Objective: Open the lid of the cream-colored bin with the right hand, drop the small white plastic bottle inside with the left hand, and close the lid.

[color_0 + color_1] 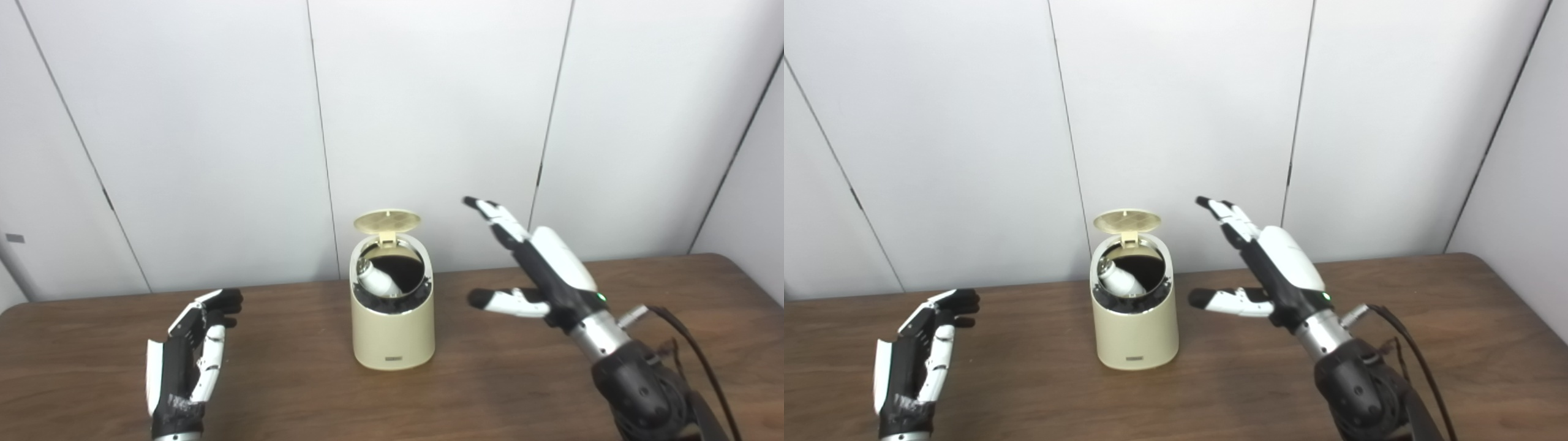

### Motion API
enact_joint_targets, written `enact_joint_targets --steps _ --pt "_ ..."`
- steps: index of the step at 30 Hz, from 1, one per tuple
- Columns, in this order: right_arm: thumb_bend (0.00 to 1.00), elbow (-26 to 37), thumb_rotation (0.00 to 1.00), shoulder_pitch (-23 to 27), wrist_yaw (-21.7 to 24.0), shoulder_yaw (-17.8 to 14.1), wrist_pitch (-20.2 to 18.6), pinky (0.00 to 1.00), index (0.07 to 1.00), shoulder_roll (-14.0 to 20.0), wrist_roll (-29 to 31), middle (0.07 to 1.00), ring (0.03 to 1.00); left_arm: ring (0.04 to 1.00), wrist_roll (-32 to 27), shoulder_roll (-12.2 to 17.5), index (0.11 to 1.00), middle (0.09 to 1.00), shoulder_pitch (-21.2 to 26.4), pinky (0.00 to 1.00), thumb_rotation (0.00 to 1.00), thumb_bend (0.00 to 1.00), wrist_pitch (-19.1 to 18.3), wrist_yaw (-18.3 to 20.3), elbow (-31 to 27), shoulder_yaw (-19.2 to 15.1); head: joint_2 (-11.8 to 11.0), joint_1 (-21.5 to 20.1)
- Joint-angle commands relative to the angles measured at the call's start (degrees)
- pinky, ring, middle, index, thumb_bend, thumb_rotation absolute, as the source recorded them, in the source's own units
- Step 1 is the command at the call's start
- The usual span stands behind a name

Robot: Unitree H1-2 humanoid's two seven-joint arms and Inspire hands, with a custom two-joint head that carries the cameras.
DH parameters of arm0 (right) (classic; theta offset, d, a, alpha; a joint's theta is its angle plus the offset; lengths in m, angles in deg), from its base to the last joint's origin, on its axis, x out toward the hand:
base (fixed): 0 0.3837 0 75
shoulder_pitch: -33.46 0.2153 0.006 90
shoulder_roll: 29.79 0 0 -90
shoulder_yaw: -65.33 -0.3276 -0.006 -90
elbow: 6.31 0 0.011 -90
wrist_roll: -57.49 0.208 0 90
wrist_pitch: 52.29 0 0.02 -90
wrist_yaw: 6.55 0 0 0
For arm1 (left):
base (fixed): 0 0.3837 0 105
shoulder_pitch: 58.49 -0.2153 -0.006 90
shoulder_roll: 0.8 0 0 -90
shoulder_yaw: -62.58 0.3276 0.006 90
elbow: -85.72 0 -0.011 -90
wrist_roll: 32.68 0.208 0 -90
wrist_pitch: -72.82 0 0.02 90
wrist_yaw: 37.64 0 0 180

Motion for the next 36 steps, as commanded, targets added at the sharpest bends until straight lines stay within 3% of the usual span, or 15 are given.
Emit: enact_joint_targets --steps 1,3,10,18,27,36 --pt "0.94 3.23 0.95 6.92 3.41 0.43 -2.28 0.84 0.935 2.39 -3.03 0.947 0.969 0.661 1.75 -0.1 0.669 0.676 1.86 0.58 0.73 0.28 1.15 -0.48 -1.0 0.17 -0.03 -0.03" --pt "0.93 3.25 0.95 9.92 6.49 1.78 -3.58 0.82 0.934 3.35 -4.97 0.95 0.97 0.659 2.36 -0.04 0.669 0.675 1.79 0.57 0.73 0.28 1.15 -0.33 -1.18 0.58 -0.03 0.01" --pt "0.96 0.32 0.92 19.38 14.39 7.33 -6.32 0.91 0.938 3.62 -10.97 0.969 0.986 0.665 1.15 -0.61 0.675 0.682 1.65 0.58 0.72 0.29 1.14 1.8 -1.89 0.89 0.0 0.67" --pt "0.98 -8.16 0.9 23.88 14.63 10.94 -4.35 0.92 0.931 1.37 -13.61 0.974 1.0 0.652 1.15 -1.45 0.668 0.674 1.41 0.56 0.67 0.29 1.14 3.56 -3.08 0.64 -0.19 1.33" --pt "1.0 -15.94 0.95 27.71 14.95 13.79 -4.81 0.97 0.931 -0.8 -18.33 0.974 1.0 0.651 1.66 -1.56 0.663 0.672 1.56 0.56 0.67 0.31 1.14 3.7 -3.02 0.91 -0.36 1.61" --pt "1.0 -18.08 0.98 27.3 16.16 15.12 -4.92 1.0 0.917 -0.42 -19.81 0.965 1.0 0.634 2.41 -1.72 0.659 0.664 1.51 0.54 0.68 0.29 1.14 3.2 -3.26 0.97 -0.14 1.62"
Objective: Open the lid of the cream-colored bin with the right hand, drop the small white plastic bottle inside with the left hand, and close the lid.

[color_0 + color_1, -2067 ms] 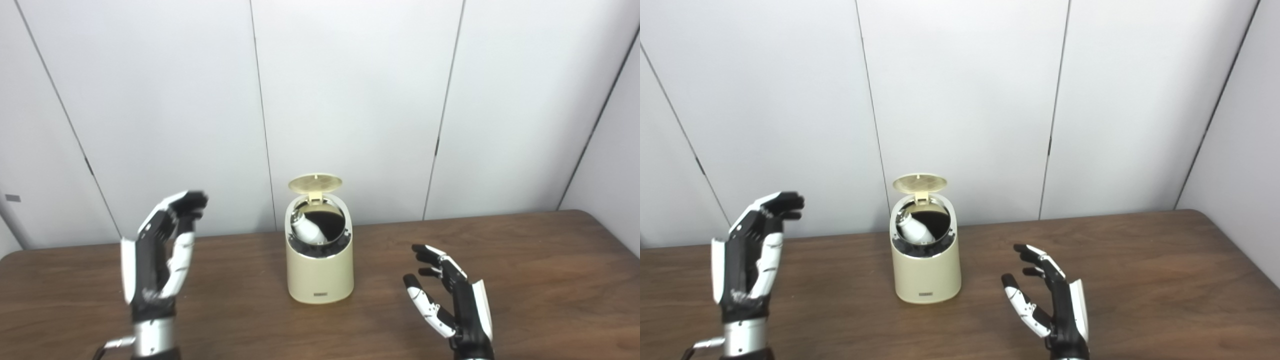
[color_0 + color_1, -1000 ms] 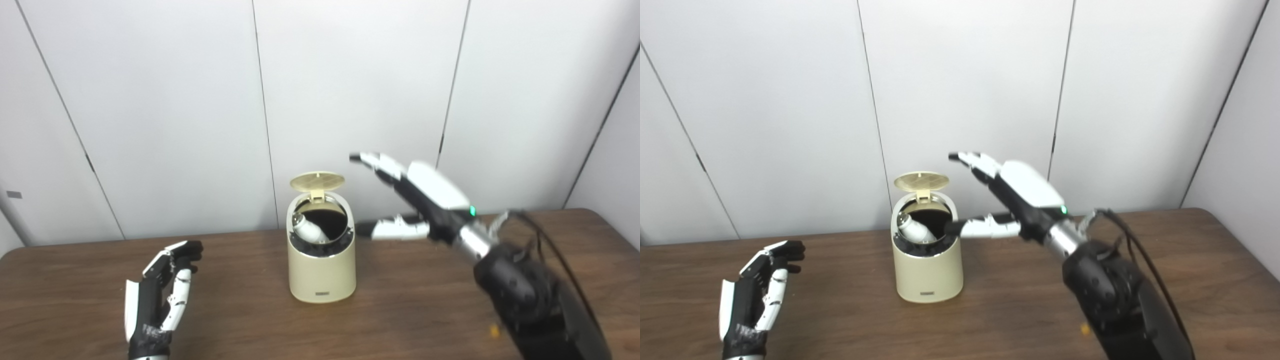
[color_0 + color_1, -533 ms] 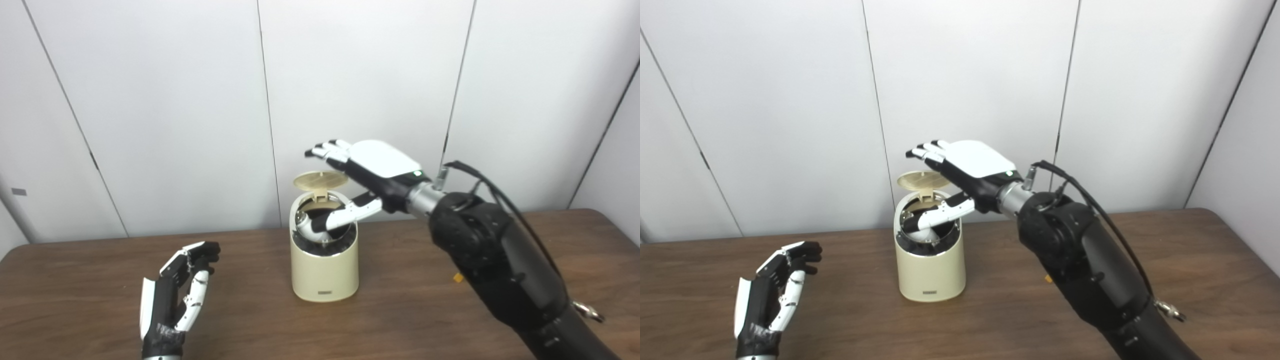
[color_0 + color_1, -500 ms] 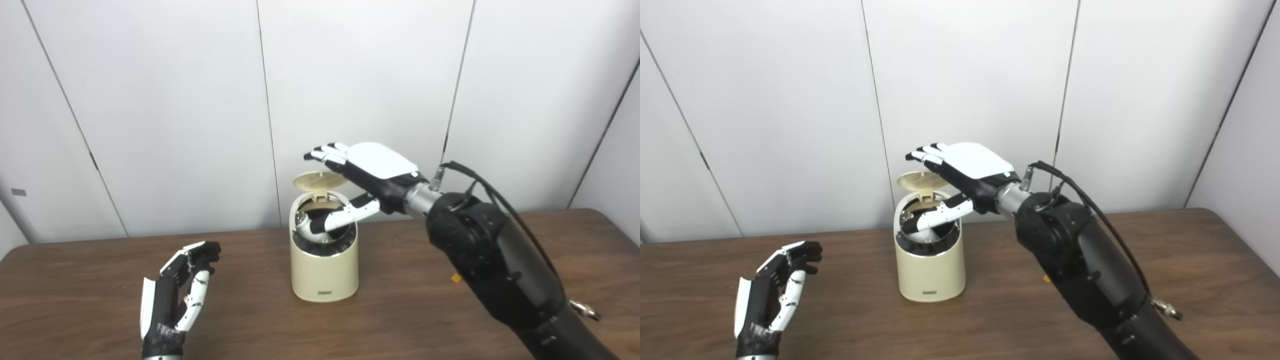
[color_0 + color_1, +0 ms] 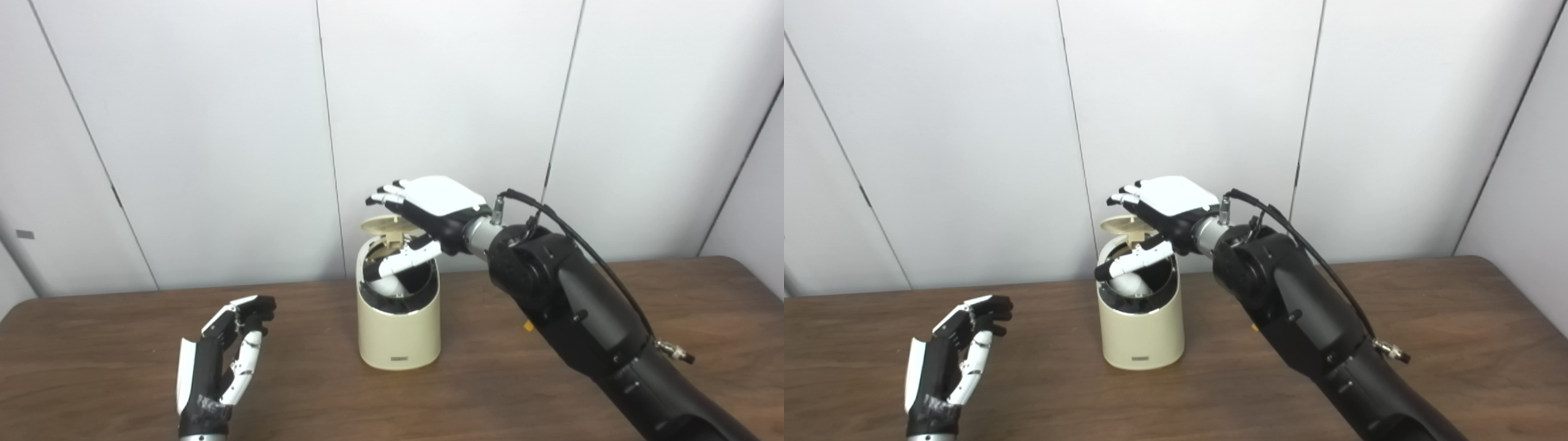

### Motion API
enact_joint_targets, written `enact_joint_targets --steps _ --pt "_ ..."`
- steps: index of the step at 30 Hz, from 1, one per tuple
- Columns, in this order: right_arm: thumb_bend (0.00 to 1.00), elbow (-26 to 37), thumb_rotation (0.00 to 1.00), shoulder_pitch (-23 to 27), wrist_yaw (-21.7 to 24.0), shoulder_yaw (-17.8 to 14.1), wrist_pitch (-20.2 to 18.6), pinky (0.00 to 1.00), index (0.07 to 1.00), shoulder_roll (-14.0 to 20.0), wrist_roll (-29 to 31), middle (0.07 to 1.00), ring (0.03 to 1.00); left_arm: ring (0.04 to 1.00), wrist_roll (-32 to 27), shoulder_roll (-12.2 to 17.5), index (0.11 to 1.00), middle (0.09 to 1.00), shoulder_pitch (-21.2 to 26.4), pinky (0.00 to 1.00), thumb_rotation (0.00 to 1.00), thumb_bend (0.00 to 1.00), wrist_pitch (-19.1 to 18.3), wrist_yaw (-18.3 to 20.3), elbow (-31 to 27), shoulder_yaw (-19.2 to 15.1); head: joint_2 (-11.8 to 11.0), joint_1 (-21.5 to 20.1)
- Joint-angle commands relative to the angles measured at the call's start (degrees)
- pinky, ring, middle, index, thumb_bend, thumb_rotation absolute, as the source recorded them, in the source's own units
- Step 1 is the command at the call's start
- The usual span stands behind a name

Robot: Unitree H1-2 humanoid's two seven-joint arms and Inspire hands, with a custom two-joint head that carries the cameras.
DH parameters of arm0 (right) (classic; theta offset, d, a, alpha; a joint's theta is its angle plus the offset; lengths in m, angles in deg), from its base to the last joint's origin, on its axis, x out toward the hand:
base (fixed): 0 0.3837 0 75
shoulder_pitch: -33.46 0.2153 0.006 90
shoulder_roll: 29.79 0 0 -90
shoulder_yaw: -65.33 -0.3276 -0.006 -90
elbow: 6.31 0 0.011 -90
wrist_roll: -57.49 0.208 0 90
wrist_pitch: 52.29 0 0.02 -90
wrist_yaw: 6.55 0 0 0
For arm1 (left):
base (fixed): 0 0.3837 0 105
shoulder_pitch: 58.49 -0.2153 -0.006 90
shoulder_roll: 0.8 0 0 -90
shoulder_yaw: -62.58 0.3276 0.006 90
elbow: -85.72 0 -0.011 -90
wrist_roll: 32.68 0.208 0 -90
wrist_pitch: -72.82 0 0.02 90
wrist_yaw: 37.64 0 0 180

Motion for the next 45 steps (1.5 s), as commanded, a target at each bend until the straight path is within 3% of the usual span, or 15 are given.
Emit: enact_joint_targets --steps 1,9,21,31,45 --pt "1.0 2.0 0.98 2.22 -0.11 -0.65 0.42 1.0 0.917 1.1 -0.62 0.961 1.0 0.634 0.49 0.26 0.66 0.664 1.73 0.54 0.68 0.3 1.13 -0.11 -2.0 -0.11 0.06 -0.09" --pt "1.0 6.61 1.0 -0.27 -0.61 -1.9 0.2 1.0 0.869 1.46 -0.98 0.904 0.994 0.639 0.09 0.61 0.661 0.665 1.79 0.55 0.7 0.3 1.13 0.28 -1.84 -0.15 0.32 -0.46" --pt "1.0 15.29 1.0 -3.74 3.28 -3.29 -1.9 0.97 0.783 1.17 -2.42 0.829 0.912 0.643 0.21 0.29 0.663 0.666 1.6 0.55 0.69 0.3 1.13 0.79 -2.43 -0.63 0.92 -0.47" --pt "0.94 18.79 0.92 -7.19 4.14 -4.47 -1.89 0.95 0.761 0.63 -1.65 0.806 0.897 0.649 0.34 0.19 0.668 0.673 1.34 0.56 0.71 0.31 1.15 1.58 -3.12 -1.01 1.8 -0.47" --pt "0.95 20.32 0.95 -10.5 5.51 -4.38 -2.5 0.89 0.755 0.23 -1.5 0.788 0.869 0.652 0.84 -0.31 0.668 0.673 0.43 0.56 0.73 0.33 1.11 3.03 -5.61 -2.65 3.81 -0.18"
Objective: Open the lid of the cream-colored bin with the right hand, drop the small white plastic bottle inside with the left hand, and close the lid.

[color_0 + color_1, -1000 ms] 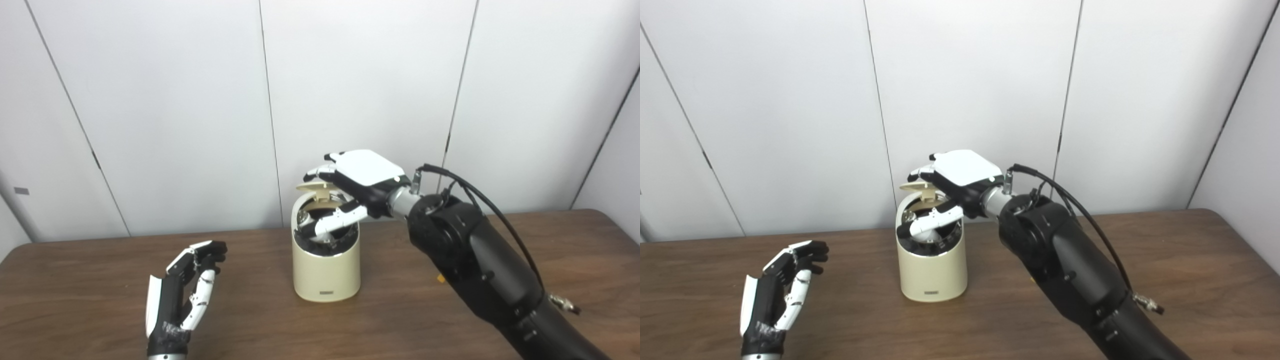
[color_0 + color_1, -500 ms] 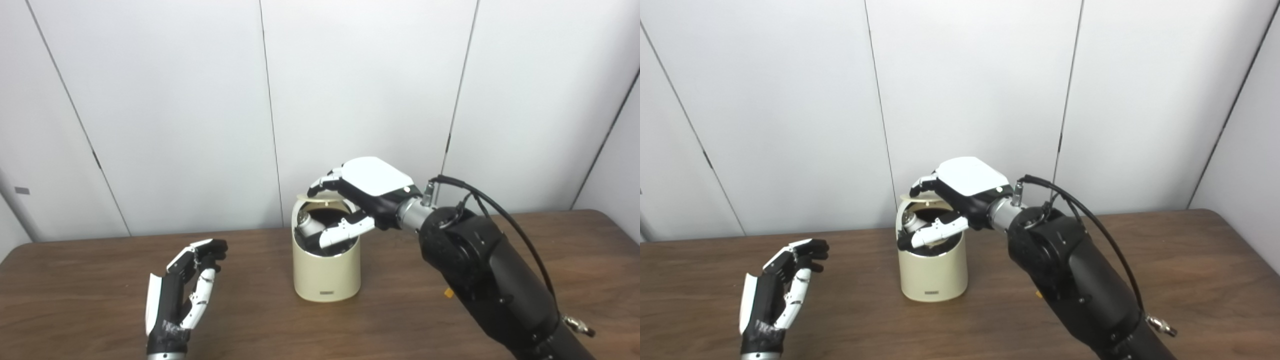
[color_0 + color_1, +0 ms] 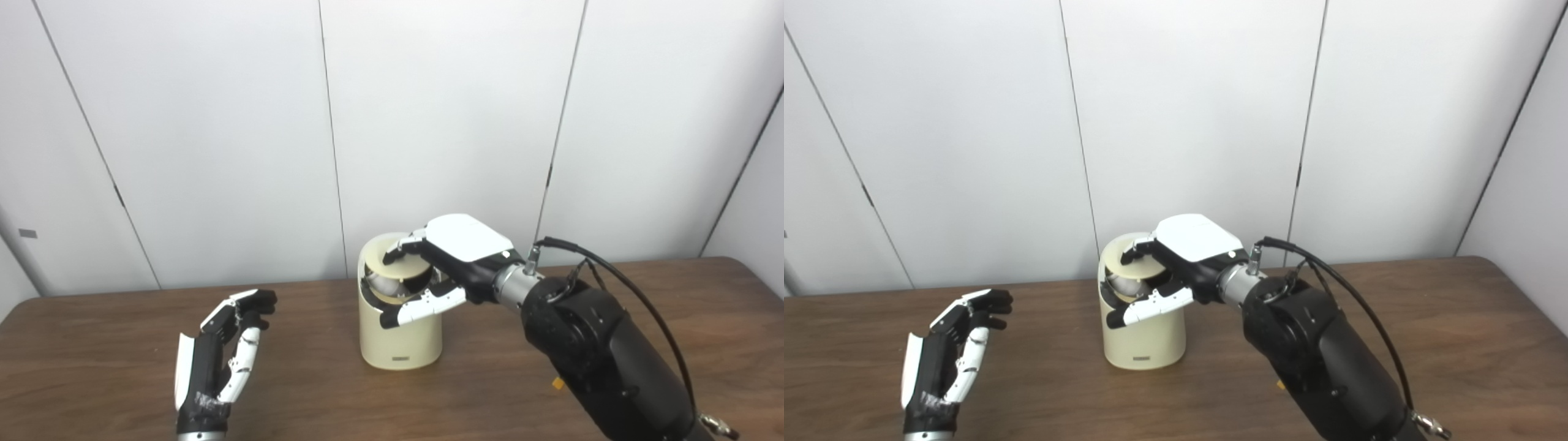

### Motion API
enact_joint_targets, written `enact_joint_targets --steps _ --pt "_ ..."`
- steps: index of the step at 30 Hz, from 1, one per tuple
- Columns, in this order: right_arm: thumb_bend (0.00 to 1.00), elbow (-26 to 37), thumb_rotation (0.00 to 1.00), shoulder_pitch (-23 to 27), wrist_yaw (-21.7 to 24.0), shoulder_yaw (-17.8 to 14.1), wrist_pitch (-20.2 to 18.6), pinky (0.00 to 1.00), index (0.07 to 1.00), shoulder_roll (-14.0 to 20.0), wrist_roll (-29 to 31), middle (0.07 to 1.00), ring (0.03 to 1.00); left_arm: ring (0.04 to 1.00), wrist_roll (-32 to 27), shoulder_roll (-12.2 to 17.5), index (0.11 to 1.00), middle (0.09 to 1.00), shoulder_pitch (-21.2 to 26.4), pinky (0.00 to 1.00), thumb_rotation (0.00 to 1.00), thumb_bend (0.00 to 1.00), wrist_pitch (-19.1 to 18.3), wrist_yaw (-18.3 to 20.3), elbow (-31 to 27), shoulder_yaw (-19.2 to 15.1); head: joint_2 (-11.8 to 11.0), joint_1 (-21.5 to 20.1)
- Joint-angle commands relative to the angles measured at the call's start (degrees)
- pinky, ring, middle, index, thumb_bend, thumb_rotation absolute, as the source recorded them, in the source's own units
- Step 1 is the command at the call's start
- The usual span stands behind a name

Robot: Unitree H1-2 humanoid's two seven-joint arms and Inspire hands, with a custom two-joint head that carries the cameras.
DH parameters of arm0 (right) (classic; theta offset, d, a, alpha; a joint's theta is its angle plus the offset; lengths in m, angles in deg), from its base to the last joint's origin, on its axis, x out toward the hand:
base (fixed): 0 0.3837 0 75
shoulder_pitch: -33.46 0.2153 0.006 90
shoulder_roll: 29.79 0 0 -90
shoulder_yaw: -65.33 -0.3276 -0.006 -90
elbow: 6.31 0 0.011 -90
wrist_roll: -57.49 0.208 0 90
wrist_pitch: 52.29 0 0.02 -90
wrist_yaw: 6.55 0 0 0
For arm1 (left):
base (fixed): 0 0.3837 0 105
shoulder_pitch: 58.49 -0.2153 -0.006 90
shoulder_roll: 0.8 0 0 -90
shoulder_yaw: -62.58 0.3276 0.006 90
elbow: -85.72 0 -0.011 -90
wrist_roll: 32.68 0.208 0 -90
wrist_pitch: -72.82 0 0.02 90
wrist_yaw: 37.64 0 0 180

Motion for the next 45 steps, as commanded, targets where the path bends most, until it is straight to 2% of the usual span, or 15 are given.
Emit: enact_joint_targets --steps 1,4,20,29,32,35,37,45 --pt "0.95 2.07 0.95 1.3 0.3 -0.97 -0.63 0.89 0.762 -0.27 0.3 0.795 0.879 0.653 0.67 0.22 0.669 0.675 1.13 0.56 0.74 0.34 1.1 0.12 -2.72 -0.83 0.13 0.01" --pt "0.96 1.93 0.96 0.44 0.97 -0.66 -1.06 0.94 0.775 -0.41 0.03 0.807 0.895 0.655 0.58 0.16 0.669 0.676 0.87 0.56 0.74 0.33 1.1 0.73 -3.29 -1.22 0.42 0.02" --pt "0.98 0.74 0.97 -1.83 -0.95 -0.04 0.73 0.93 0.769 -0.22 -1.76 0.808 0.884 0.653 1.02 -0.77 0.668 0.674 0.19 0.56 0.74 0.35 1.14 3.0 -4.57 -3.28 1.62 0.16" --pt "1.0 1.41 0.98 -2.42 0.4 1.63 0.46 1.0 0.768 -0.04 -5.56 0.81 0.895 0.651 0.88 -1.1 0.665 0.672 0.1 0.56 0.74 0.33 1.14 3.72 -4.85 -3.85 1.85 0.14" --pt "1.0 1.4 0.98 -2.51 1.0 1.97 0.28 1.0 0.702 0.03 -6.74 0.757 0.878 0.652 1.25 -1.24 0.666 0.672 0.18 0.56 0.74 0.33 1.14 3.63 -4.8 -3.94 1.72 0.27" --pt "1.0 1.39 1.0 -2.37 2.67 2.28 -0.13 1.0 0.584 0.2 -7.82 0.678 0.825 0.648 1.46 -1.29 0.664 0.67 0.19 0.55 0.74 0.33 1.14 3.5 -4.78 -3.92 1.66 0.29" --pt "1.0 1.51 1.0 -2.35 3.45 2.21 -0.36 1.0 0.568 0.14 -8.12 0.664 0.807 0.648 1.53 -1.28 0.663 0.67 0.15 0.55 0.74 0.33 1.14 3.53 -4.8 -3.94 1.66 0.29" --pt "1.0 2.07 0.97 -3.21 0.3 0.94 0.87 0.96 0.655 -0.81 -7.41 0.698 0.805 0.648 1.52 -1.26 0.663 0.67 0.11 0.55 0.73 0.31 1.14 3.82 -4.89 -4.07 1.69 0.28"
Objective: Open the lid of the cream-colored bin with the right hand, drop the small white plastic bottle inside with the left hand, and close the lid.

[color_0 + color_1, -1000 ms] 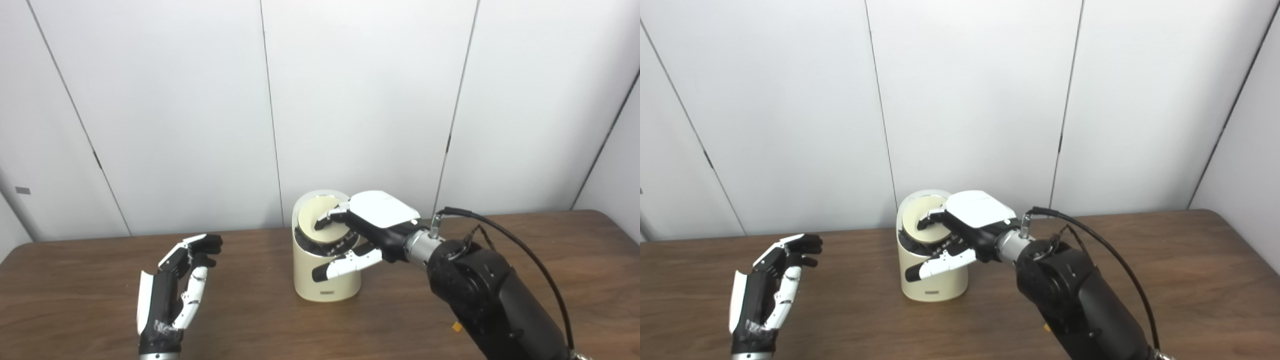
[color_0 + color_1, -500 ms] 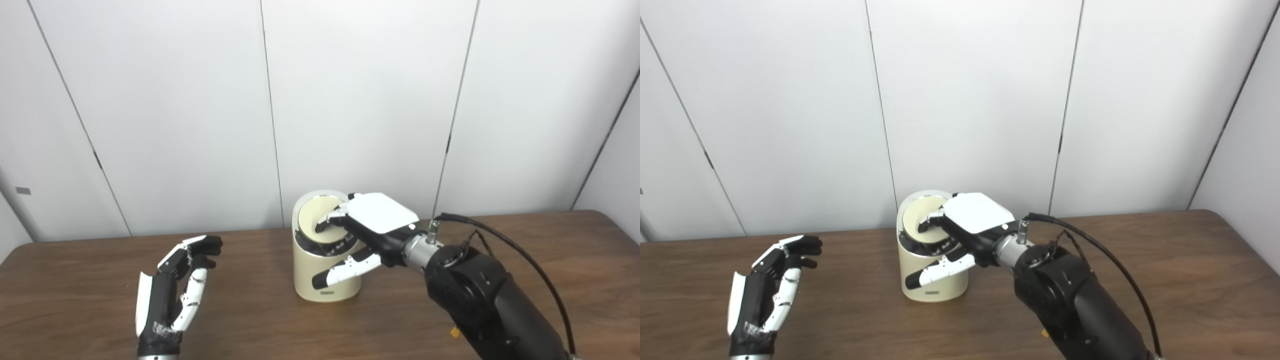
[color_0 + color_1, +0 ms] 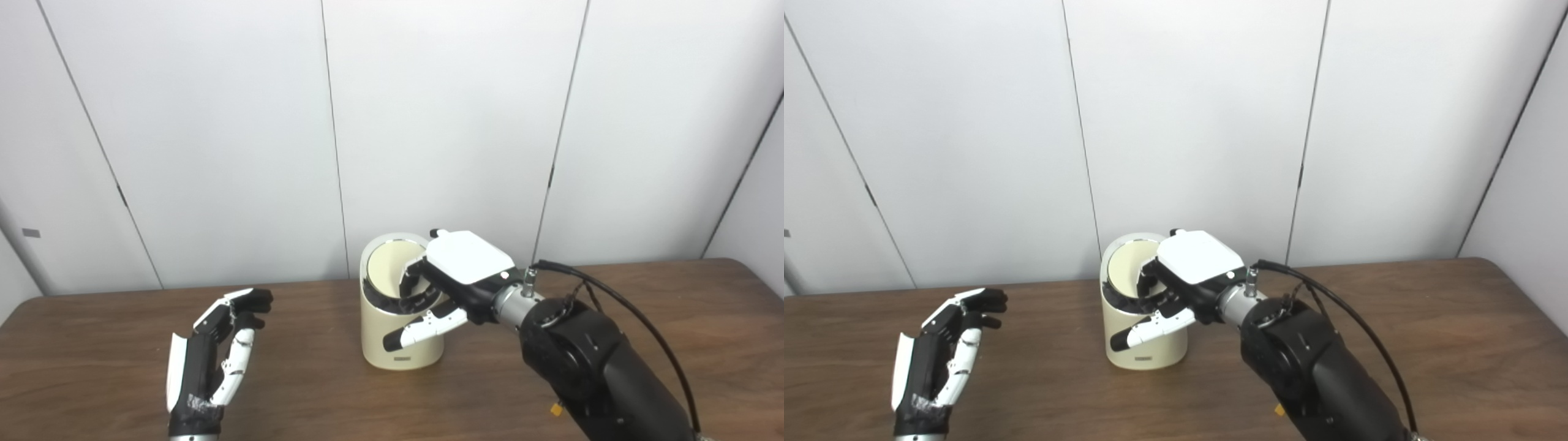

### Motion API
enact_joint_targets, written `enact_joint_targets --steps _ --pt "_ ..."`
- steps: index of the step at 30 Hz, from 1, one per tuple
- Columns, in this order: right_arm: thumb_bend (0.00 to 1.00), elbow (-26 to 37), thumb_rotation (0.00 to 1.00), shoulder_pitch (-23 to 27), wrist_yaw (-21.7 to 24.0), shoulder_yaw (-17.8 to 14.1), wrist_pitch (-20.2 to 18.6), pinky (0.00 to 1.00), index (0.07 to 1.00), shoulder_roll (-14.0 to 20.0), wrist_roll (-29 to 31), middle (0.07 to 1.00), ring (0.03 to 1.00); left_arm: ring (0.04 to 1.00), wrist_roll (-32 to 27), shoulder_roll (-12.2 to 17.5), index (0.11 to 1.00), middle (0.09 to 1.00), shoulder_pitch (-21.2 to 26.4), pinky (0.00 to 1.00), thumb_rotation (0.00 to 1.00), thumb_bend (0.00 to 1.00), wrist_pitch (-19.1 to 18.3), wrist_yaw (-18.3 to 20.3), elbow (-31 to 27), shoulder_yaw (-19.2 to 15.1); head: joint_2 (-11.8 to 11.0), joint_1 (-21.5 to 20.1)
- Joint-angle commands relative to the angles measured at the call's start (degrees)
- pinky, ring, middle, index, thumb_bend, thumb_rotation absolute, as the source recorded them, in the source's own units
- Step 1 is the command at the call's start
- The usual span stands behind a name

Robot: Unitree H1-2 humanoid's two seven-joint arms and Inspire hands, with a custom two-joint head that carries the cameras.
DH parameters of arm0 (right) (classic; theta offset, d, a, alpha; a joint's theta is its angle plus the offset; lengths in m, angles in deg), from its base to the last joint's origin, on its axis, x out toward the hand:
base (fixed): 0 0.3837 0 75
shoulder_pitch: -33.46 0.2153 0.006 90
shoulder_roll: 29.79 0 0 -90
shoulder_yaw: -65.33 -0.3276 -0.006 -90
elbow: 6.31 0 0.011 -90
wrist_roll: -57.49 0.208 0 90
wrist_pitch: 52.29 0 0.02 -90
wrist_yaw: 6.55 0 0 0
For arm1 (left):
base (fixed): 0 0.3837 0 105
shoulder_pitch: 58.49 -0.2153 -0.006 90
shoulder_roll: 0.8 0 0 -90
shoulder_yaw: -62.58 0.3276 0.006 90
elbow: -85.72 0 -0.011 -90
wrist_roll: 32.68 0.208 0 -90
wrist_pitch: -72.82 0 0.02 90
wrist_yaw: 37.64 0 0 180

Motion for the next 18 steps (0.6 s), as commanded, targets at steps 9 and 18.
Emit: enact_joint_targets --steps 9,18 --pt "1.0 1.03 0.97 -0.19 -1.09 -1.22 0.74 0.99 0.687 -0.44 0.8 0.731 0.828 0.649 0.53 0.14 0.665 0.671 1.37 0.55 0.72 0.32 1.14 0.11 -1.69 -0.43 0.05 -0.1" --pt "0.91 -0.54 0.86 -2.62 -11.73 -4.07 3.61 0.97 0.902 -2.48 2.44 0.922 0.932 0.65 0.66 0.23 0.666 0.673 1.41 0.55 0.72 0.33 1.14 0.11 -1.32 -0.43 -0.2 -0.32"
